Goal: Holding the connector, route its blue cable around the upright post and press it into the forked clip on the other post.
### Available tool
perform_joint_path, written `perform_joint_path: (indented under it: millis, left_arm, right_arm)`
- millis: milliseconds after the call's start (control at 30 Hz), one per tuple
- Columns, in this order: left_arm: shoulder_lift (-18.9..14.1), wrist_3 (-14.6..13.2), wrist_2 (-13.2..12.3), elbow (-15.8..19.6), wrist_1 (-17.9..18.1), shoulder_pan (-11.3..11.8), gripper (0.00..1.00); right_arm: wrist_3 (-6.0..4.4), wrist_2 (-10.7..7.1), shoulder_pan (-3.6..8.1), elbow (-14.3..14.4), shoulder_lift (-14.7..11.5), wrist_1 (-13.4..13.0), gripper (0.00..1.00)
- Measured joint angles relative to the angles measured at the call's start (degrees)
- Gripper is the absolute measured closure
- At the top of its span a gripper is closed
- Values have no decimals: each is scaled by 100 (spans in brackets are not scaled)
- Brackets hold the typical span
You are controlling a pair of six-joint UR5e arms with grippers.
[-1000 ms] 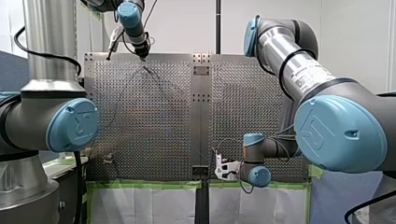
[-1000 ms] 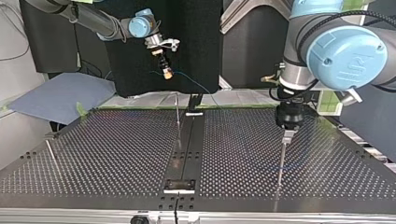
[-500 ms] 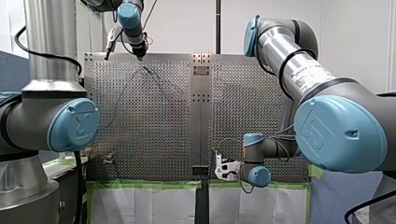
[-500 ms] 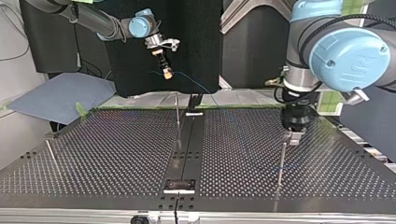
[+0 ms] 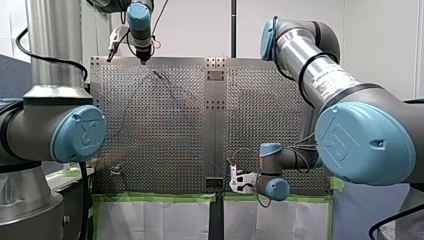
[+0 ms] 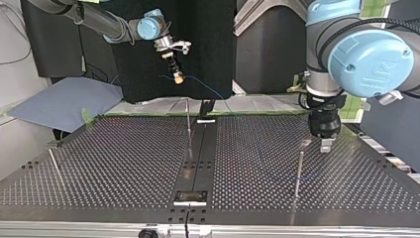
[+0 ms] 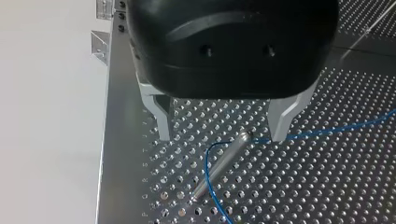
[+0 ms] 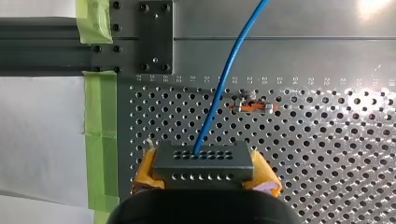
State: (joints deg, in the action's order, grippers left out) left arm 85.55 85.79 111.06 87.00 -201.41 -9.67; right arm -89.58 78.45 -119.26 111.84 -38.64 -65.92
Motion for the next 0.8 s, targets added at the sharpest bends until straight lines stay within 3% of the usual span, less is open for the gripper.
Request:
perform_joint_path:
  millis: [433,800]
  left_arm:
    - [1,-16,-5,0,41,-29,0]
    - [32,-212,-518,173,588,-202,0]
  right_arm:
    - [-8,-3,-11,0,0,0,100]
    - [-2,7,-20,1,0,48,100]
